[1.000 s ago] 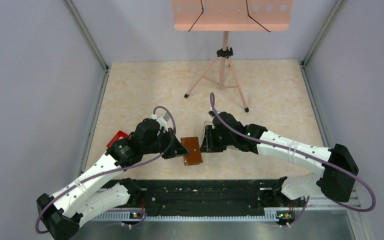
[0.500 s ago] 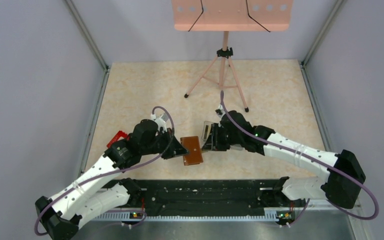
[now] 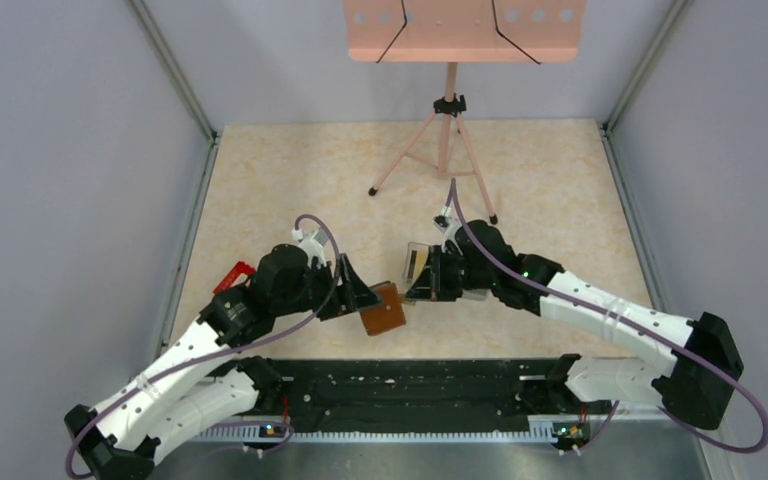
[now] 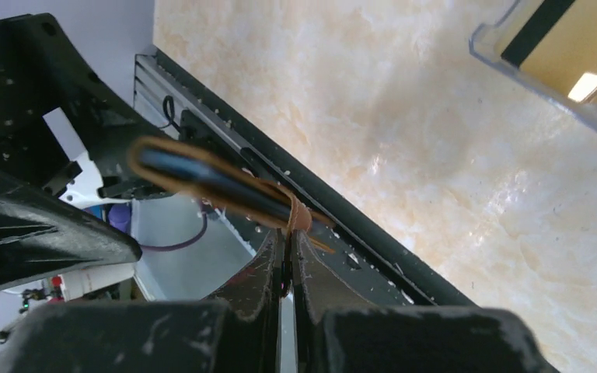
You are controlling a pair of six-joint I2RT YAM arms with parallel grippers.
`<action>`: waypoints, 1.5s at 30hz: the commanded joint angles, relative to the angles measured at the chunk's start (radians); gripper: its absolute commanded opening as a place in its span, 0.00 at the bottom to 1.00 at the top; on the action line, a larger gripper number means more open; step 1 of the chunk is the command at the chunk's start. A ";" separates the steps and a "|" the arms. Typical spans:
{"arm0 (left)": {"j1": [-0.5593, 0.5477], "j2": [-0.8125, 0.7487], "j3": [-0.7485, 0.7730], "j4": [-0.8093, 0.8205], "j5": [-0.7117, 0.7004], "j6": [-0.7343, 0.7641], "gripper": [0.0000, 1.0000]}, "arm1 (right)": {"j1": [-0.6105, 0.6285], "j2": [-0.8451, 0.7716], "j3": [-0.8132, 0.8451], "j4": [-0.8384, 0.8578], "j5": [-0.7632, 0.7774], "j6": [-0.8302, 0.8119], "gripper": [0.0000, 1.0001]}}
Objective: Put the credit cards into the card holder
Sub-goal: Open the card holder at the center of the board.
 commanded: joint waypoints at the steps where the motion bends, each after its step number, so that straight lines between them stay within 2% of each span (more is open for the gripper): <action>1: -0.006 -0.051 0.093 -0.081 -0.143 0.099 0.80 | -0.023 -0.054 0.126 -0.043 -0.012 -0.101 0.00; 4: -0.004 -0.068 0.142 -0.135 -0.203 0.178 0.86 | -0.036 -0.054 0.190 -0.092 -0.042 -0.164 0.00; 7: -0.004 -0.058 0.183 -0.156 -0.199 0.259 0.86 | -0.045 -0.039 0.233 -0.107 -0.108 -0.215 0.00; 11: -0.004 -0.018 0.222 -0.137 -0.124 0.376 0.85 | -0.049 0.003 0.278 -0.156 -0.203 -0.279 0.00; 16: -0.004 -0.004 0.199 -0.019 0.036 0.559 0.84 | -0.052 0.014 0.311 -0.194 -0.339 -0.361 0.00; 26: -0.005 -0.019 0.143 0.124 0.179 0.824 0.86 | -0.058 0.000 0.307 -0.188 -0.538 -0.394 0.00; 30: -0.006 -0.013 0.097 0.224 0.319 0.864 0.85 | -0.058 0.001 0.317 -0.186 -0.548 -0.386 0.00; 33: -0.006 -0.017 0.066 0.278 0.372 0.839 0.85 | -0.061 0.010 0.329 -0.188 -0.528 -0.363 0.00; 45: -0.009 -0.078 -0.011 0.297 0.381 0.799 0.86 | -0.076 0.054 0.357 -0.184 -0.529 -0.302 0.00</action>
